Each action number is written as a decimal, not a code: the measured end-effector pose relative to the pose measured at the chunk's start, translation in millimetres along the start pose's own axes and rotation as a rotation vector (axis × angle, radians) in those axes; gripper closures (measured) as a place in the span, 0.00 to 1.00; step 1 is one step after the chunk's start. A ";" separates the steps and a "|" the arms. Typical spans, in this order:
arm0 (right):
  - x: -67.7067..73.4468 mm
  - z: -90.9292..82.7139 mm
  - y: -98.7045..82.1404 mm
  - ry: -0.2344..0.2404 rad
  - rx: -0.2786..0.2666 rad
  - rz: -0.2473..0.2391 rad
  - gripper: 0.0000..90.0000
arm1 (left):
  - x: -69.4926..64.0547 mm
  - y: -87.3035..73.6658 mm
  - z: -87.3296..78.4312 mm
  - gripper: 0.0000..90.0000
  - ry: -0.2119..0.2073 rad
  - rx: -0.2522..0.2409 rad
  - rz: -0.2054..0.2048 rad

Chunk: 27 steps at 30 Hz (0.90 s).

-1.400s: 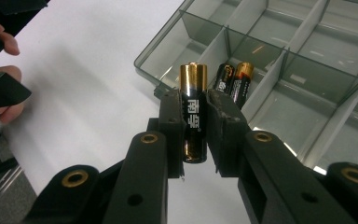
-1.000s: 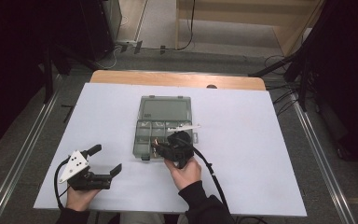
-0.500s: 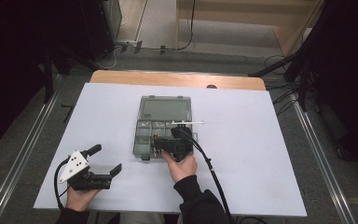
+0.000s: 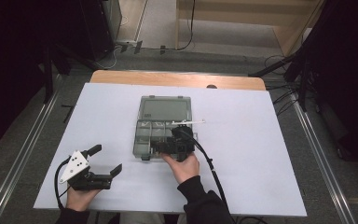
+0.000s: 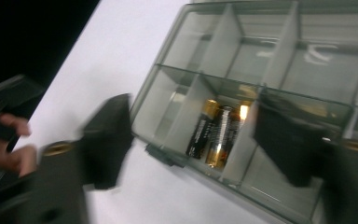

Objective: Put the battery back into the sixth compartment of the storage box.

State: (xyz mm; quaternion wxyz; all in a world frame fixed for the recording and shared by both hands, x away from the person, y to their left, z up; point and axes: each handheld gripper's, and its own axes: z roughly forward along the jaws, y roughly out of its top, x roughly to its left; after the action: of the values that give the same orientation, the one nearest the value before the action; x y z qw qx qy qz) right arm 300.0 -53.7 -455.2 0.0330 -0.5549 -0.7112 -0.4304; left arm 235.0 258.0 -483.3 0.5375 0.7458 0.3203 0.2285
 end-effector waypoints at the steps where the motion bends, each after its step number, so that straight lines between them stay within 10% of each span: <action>1: 0.2 -1.1 -0.3 0.008 0.002 -0.025 0.19 | 0.0 0.0 0.0 0.00 0.000 0.001 0.000; 8: 6.2 -5.1 -4.4 0.034 0.032 -0.130 0.02 | 0.1 0.0 -0.2 0.00 0.000 0.000 -0.001; 16: 11.6 -10.1 -11.6 -0.077 0.029 -0.287 0.00 | 0.0 0.0 -0.1 0.00 -0.001 0.000 -0.001; 27: -4.9 -25.7 -15.4 -0.132 0.047 -0.369 0.00 | -0.1 0.0 -0.1 0.00 0.001 0.001 0.000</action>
State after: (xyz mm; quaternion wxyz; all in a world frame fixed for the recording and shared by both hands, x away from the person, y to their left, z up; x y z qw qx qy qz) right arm 278.2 -74.3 -450.4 -0.0801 -0.4411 -0.8114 -0.3751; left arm 234.9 258.0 -483.3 0.5371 0.7460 0.3206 0.2286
